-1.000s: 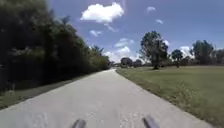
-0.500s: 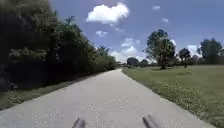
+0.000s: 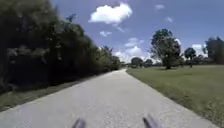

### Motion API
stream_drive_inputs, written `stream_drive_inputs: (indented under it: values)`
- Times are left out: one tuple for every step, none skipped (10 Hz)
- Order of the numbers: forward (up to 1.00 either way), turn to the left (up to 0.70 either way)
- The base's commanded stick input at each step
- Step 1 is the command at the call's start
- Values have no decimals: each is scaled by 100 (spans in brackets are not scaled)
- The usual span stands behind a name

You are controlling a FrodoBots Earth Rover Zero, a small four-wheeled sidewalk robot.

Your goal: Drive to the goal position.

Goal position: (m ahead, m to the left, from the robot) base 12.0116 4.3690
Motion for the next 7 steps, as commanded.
stream_drive_inputs:
  values:
    - [50,0]
    - [50,0]
    - [50,0]
    - [50,0]
    - [50,0]
    - [50,0]
    - [50,0]
